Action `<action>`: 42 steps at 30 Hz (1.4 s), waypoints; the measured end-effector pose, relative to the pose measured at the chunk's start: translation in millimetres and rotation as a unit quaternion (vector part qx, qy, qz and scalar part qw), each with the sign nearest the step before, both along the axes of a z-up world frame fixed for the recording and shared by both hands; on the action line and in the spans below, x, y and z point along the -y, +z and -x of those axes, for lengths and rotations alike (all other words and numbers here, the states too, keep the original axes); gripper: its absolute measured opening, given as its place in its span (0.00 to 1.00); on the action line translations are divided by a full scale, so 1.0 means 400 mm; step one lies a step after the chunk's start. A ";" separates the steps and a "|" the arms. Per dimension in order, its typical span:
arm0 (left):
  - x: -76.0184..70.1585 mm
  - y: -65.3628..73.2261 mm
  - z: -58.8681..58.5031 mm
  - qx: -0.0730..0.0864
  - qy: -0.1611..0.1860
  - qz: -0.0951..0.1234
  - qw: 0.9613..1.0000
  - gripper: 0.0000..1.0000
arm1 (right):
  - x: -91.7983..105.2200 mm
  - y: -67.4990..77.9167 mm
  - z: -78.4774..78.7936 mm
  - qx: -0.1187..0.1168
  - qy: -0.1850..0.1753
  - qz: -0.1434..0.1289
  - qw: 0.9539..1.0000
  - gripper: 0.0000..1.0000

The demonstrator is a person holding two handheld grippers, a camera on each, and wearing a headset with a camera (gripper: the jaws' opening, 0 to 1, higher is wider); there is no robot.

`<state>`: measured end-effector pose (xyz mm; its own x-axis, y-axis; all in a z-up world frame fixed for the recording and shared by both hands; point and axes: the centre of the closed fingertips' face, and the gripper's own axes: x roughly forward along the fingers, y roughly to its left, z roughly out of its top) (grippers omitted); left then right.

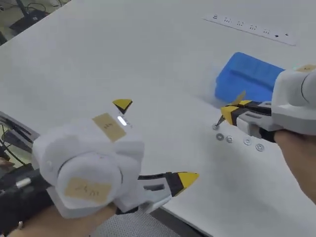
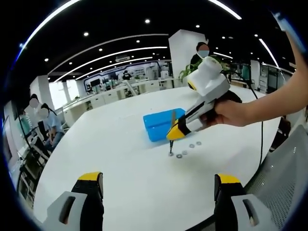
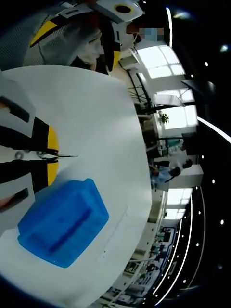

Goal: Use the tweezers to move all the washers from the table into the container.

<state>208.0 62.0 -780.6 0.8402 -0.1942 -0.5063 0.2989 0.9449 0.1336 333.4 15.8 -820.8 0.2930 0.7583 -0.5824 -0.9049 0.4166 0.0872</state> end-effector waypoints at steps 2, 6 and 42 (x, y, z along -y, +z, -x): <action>0.000 -0.003 0.001 -0.001 -0.002 -0.006 1.000 0.98 | 0.004 0.017 -0.003 -0.006 -0.007 -0.010 1.000 0.01; -0.007 -0.010 0.004 -0.009 0.002 -0.009 1.000 0.94 | 0.013 0.045 -0.009 -0.004 -0.013 -0.017 1.000 0.01; -0.043 -0.021 -0.004 -0.006 0.023 -0.038 0.999 0.92 | -0.023 0.092 -0.259 0.073 -0.074 -0.027 0.994 0.02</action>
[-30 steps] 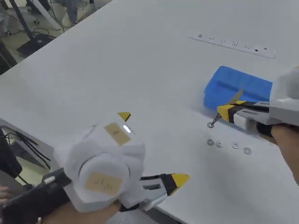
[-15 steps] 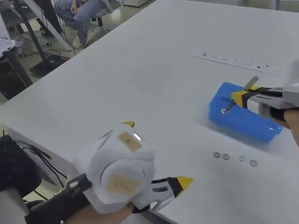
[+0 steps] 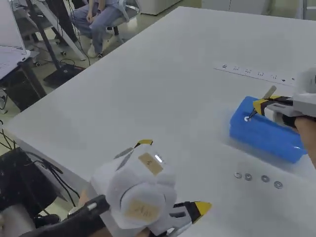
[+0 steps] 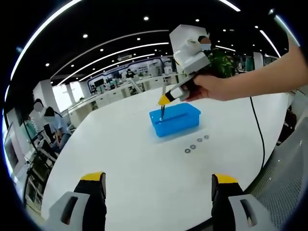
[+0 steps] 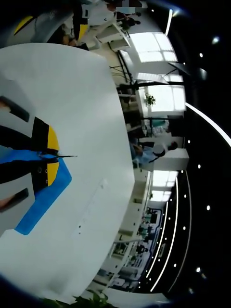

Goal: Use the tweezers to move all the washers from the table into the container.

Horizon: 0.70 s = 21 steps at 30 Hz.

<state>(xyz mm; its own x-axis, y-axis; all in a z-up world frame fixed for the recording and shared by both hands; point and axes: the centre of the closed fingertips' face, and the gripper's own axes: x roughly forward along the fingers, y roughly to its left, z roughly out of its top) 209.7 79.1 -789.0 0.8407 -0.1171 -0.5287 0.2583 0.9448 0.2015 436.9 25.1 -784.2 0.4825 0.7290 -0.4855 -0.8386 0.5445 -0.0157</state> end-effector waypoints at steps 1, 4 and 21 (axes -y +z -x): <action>-0.001 -0.001 0.000 -0.002 0.001 0.001 1.000 0.91 | -0.003 -0.006 0.003 -0.003 0.002 0.004 1.000 0.02; 0.000 -0.001 0.000 -0.001 0.000 0.000 1.000 0.92 | -0.003 -0.041 -0.005 -0.015 0.003 0.014 1.000 0.02; -0.002 -0.004 0.002 -0.004 0.002 -0.006 1.000 0.90 | -0.002 -0.077 0.022 -0.049 -0.017 0.002 0.999 0.02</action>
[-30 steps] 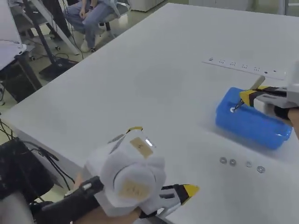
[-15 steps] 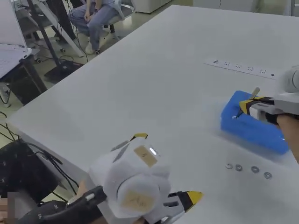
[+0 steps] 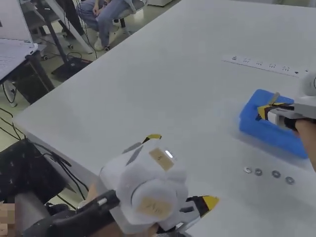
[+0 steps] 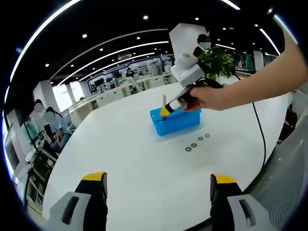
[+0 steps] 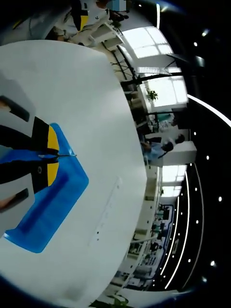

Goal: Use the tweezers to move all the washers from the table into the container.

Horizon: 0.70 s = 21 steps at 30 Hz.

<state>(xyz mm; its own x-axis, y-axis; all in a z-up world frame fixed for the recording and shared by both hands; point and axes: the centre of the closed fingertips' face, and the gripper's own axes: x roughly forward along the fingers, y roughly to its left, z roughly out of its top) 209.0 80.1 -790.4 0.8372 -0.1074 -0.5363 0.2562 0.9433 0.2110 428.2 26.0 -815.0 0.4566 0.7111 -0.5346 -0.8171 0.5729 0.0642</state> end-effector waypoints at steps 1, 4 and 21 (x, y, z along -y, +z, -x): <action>-0.001 0.000 0.000 0.000 0.000 -0.002 1.000 0.90 | -0.001 -0.001 0.002 -0.001 0.001 -0.001 1.000 0.02; -0.002 0.003 0.000 0.003 0.001 -0.002 1.000 0.90 | -0.004 0.001 0.008 0.000 0.003 -0.003 1.000 0.03; -0.018 0.040 -0.005 0.038 0.021 0.004 0.999 0.91 | 0.019 0.128 0.054 0.034 0.026 -0.047 0.998 0.02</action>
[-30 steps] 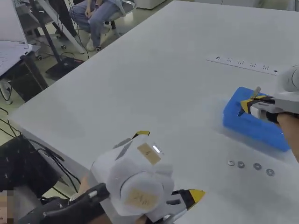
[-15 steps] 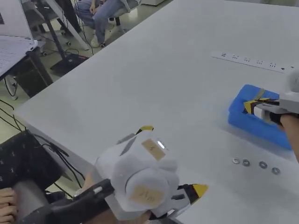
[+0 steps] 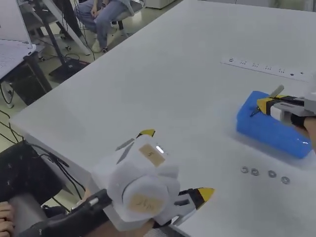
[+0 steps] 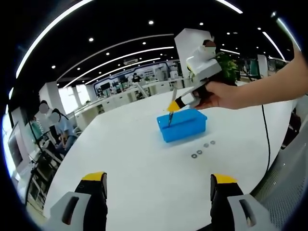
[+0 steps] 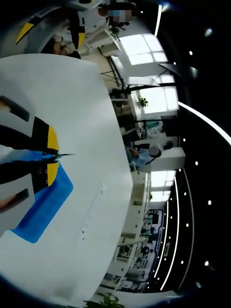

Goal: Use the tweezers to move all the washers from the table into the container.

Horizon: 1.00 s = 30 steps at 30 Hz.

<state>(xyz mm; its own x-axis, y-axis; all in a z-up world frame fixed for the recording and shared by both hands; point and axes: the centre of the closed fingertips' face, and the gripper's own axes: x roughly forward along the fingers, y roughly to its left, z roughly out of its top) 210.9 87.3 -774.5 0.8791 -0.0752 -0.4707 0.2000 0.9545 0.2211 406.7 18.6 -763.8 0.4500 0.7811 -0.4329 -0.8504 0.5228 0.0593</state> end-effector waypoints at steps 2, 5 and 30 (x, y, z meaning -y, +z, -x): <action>-0.001 0.001 0.000 0.001 0.001 0.002 1.000 0.91 | 0.005 0.008 0.020 -0.001 0.006 0.000 1.000 0.02; -0.002 0.002 0.000 0.003 0.003 -0.001 1.000 0.90 | 0.008 0.006 0.056 0.001 0.026 0.009 1.000 0.03; 0.008 -0.008 0.000 -0.004 -0.009 -0.005 1.000 0.95 | 0.051 -0.122 0.235 -0.051 0.063 0.068 0.994 0.03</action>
<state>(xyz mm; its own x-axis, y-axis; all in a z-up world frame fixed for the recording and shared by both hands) 210.8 84.3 -777.7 0.8735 -0.0852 -0.4793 0.2184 0.9485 0.2293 312.8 -1.7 -812.5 0.3013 0.7589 -0.5772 -0.9026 0.4222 0.0839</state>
